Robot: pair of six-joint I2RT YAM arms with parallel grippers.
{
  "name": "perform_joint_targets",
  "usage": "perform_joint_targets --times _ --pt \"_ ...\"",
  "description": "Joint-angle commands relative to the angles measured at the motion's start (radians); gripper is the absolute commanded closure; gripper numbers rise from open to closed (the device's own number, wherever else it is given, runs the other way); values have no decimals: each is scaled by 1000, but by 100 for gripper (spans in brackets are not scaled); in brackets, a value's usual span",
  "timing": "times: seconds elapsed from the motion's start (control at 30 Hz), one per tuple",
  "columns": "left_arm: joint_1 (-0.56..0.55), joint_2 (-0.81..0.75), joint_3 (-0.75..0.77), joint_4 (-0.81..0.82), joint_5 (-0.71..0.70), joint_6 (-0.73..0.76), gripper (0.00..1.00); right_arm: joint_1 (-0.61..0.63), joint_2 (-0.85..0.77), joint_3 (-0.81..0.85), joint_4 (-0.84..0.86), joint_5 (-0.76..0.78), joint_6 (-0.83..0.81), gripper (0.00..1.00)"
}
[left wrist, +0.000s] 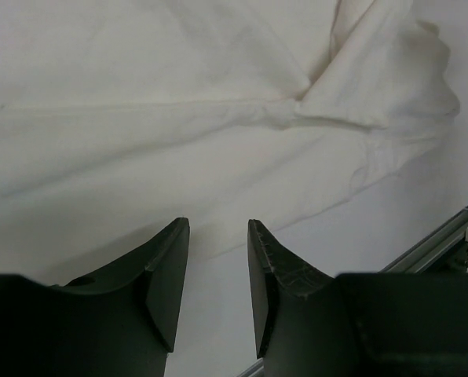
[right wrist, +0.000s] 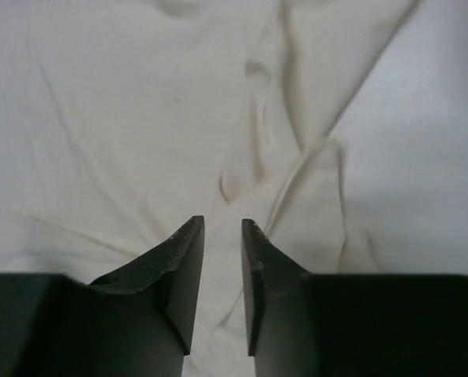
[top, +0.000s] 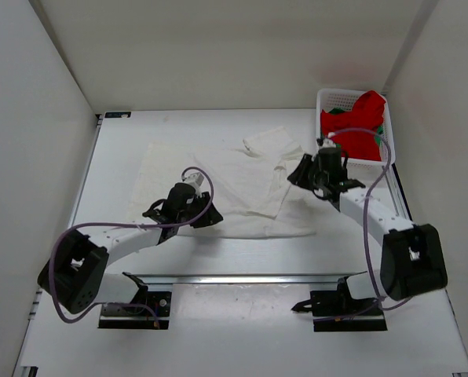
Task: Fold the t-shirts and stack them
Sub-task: Fold the flattened tshirt in 1/3 of the way
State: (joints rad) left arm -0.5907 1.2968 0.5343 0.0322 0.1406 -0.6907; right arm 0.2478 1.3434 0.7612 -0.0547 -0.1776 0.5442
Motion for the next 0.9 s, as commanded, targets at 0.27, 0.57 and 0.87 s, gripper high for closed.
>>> perform_joint_targets --times 0.27,0.57,0.87 --pt "-61 202 187 123 56 -18 54 82 488 654 -284 354 -300 61" --pt "64 340 220 207 96 -79 53 119 684 857 -412 388 -316 61" --pt "244 387 158 293 148 -135 53 116 729 871 -458 475 -297 63"
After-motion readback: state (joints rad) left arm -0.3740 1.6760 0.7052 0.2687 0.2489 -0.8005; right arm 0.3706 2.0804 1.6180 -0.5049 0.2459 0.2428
